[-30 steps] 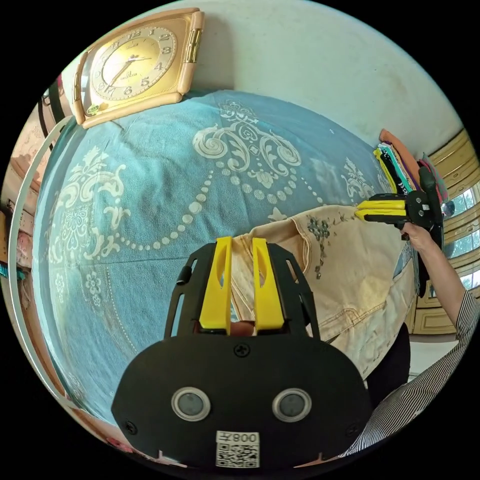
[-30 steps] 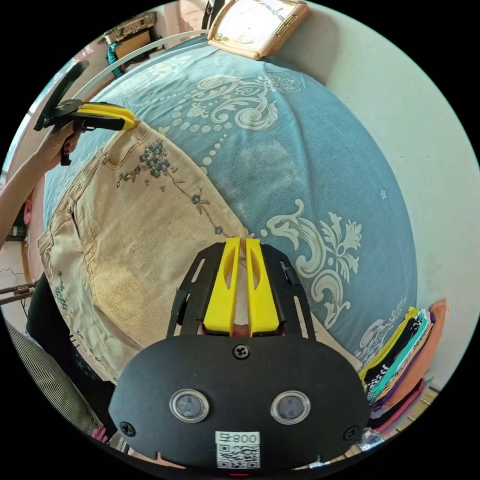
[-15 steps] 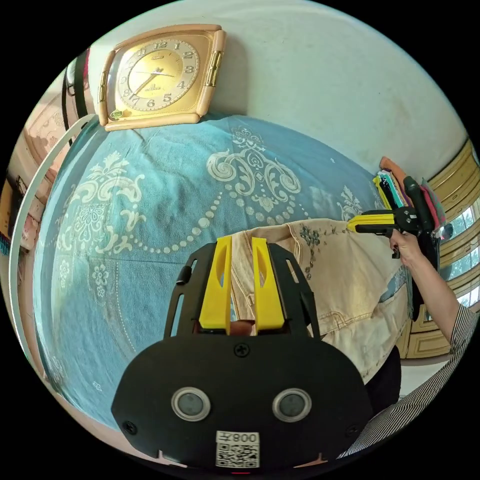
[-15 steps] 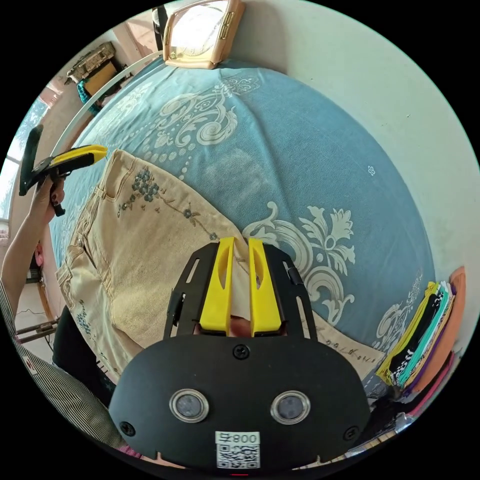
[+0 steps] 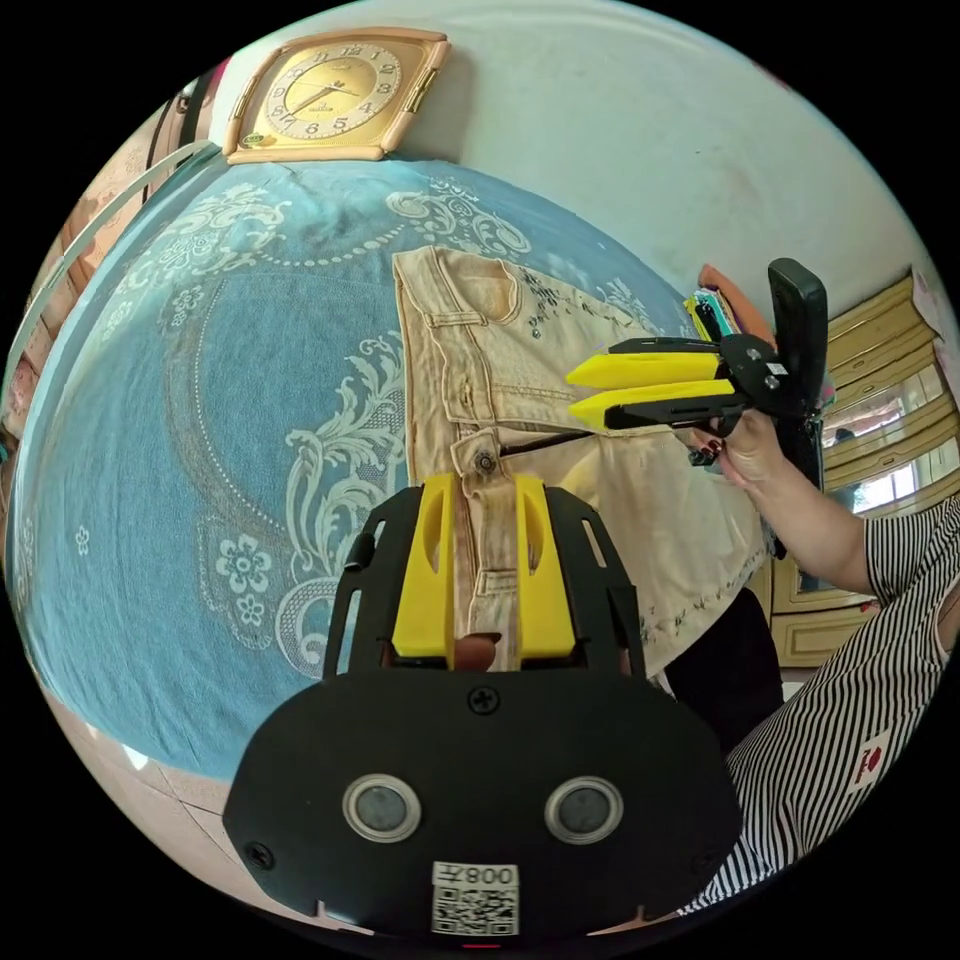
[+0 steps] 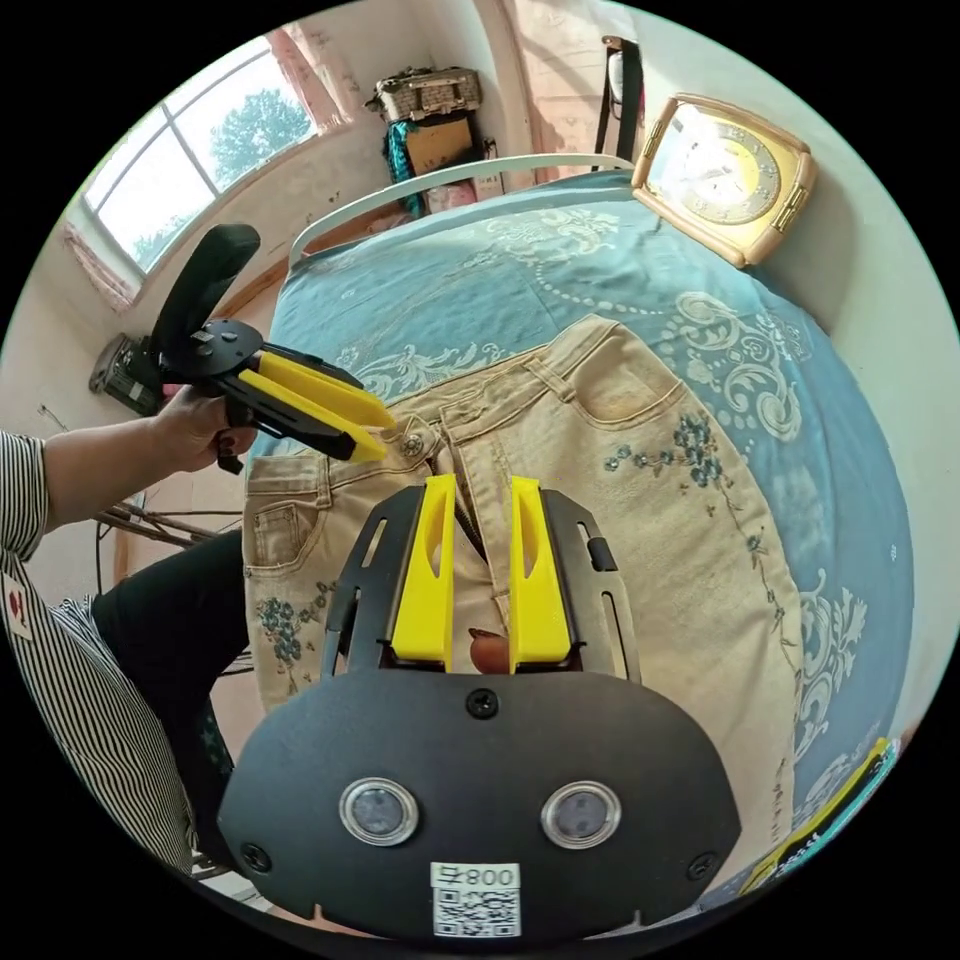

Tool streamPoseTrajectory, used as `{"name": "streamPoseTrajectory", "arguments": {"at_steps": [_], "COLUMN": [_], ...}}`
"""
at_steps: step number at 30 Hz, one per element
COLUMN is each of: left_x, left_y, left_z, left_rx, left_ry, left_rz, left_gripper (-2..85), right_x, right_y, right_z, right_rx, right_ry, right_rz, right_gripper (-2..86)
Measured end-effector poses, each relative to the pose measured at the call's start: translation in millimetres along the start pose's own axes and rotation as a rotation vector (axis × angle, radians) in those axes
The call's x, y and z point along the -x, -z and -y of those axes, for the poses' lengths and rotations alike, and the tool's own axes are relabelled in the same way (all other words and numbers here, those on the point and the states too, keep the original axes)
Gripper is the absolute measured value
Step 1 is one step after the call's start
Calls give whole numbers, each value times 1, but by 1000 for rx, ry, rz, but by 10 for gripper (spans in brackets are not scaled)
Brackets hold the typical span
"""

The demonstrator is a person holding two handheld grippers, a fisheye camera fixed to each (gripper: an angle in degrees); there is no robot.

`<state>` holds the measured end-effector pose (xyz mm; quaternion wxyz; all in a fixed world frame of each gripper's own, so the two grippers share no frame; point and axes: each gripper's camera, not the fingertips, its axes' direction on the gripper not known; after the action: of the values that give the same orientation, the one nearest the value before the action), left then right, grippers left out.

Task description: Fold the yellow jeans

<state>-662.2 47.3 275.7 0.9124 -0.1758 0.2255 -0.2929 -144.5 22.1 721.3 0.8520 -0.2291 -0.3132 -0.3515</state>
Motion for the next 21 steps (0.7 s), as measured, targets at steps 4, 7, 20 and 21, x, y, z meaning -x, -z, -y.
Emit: {"name": "streamPoseTrajectory", "arguments": {"at_steps": [4,7,20,21], "left_x": [6,9,21,24], "left_y": [-4,-6,13,13], "left_z": [-2,-3,-5,-4], "left_rx": [-8,-4,-83,-84], "left_ry": [17,15,24,30], "left_rz": [-16,11,-5,-14], "left_gripper": [85,62,19,19], "right_x": [-6,-7,-113,-118], "right_y": [-27,-31,-2,0], "right_z": [3,1,-42,-46], "right_rx": [63,65,-181,-200], "right_ry": [-1,22,-272,-285], "right_rz": [-46,-98,320,347], "right_gripper": [77,65,3,3]}}
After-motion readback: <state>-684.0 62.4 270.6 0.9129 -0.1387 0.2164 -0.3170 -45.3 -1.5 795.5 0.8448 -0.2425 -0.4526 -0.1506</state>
